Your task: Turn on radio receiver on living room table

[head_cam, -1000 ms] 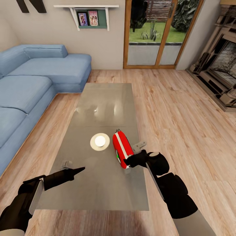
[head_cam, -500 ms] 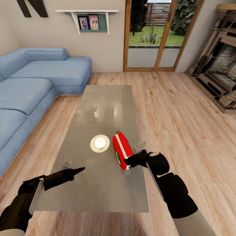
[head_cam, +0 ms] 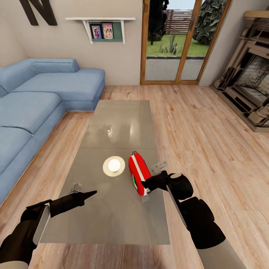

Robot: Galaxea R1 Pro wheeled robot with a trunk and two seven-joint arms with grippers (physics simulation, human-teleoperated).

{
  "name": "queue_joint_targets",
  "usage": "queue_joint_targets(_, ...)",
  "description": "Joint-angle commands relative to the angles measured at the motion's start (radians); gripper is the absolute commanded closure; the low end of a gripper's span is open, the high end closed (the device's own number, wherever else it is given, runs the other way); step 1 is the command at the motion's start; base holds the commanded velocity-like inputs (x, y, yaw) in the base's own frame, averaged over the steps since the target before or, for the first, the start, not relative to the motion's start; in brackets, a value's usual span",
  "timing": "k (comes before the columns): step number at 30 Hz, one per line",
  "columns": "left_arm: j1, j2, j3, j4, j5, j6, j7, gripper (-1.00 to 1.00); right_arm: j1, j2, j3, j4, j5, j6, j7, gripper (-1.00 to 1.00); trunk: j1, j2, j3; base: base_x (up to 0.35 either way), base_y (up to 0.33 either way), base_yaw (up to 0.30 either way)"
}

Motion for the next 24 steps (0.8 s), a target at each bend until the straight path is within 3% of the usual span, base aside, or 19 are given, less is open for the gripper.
queue_joint_targets(1, 0.0, 0.0, 0.0, 0.0, 0.0, 0.0, 0.0, 1.0, 0.0, 0.0, 0.0, 0.0, 0.0, 0.0, 0.0, -1.0, 0.0, 0.0, 0.002, 0.0, 0.0, 0.0)
queue_joint_targets(24, 0.0, 0.0, 0.0, -0.002, 0.003, 0.0, 0.0, 1.0, 0.0, 0.0, 0.0, 0.0, 0.0, 0.0, -0.002, -1.0, 0.0, 0.0, 0.038, 0.0, 0.0, 0.0)
